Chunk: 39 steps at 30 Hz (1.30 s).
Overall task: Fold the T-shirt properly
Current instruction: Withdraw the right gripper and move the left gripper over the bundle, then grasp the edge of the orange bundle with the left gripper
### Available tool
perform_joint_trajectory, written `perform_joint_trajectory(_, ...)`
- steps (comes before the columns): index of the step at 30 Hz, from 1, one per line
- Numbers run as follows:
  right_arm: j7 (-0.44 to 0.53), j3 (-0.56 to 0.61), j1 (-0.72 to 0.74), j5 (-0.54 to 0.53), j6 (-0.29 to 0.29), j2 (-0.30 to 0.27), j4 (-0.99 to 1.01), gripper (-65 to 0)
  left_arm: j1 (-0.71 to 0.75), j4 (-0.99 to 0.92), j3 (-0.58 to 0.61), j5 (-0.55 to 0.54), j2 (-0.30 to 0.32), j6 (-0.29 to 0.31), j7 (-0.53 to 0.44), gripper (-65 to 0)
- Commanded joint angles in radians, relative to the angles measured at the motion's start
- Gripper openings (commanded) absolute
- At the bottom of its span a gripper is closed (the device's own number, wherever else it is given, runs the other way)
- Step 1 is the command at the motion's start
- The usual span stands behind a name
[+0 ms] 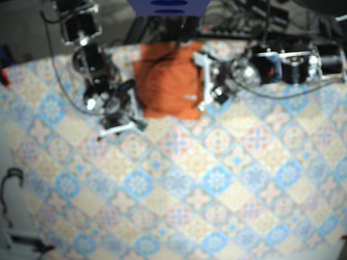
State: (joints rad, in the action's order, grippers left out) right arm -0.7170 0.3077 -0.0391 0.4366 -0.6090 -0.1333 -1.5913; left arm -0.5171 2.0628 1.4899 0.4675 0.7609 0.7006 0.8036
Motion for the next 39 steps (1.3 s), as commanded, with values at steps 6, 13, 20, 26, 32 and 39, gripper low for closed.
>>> perform_joint_trajectory(6, 0.009, -0.022, 0.015, 0.005, 0.008, -0.006, -0.019, -45.5, -0.099, 0.02, -0.006, 0.004, -0.083, -0.006, -0.002, -65.0)
perform_joint_trajectory(13, 0.012, -0.068, 0.015, 0.006, 0.008, 0.027, -0.019, -45.5, -0.137, 0.017, -0.006, 0.014, -0.228, -0.006, 0.006, -65.0)
perform_joint_trajectory(20, 0.012, -0.068, 0.014, 0.006, 0.008, 0.028, -0.019, -45.6, -0.136, 0.014, -0.006, 0.015, -0.33, -0.002, 0.067, -65.0)
perform_joint_trajectory(26, 0.026, -0.068, 0.008, 0.006, 0.008, 0.028, -0.021, -45.7, -0.137, 0.009, -0.006, 0.014, -0.332, -0.002, 0.076, -65.0)
perform_joint_trajectory(32, 0.03, -0.069, -0.008, 0.006, 0.008, 0.028, -0.021, -45.8, -0.036, 0.011, -0.006, -0.025, -0.246, -0.002, 0.188, -65.0)
perform_joint_trajectory(39, 0.032, -0.083, -0.014, 0.006, 0.008, 0.044, -0.021, -45.8, 0.234, 0.012, -0.053, -0.128, -0.195, -0.002, 0.319, -65.0)
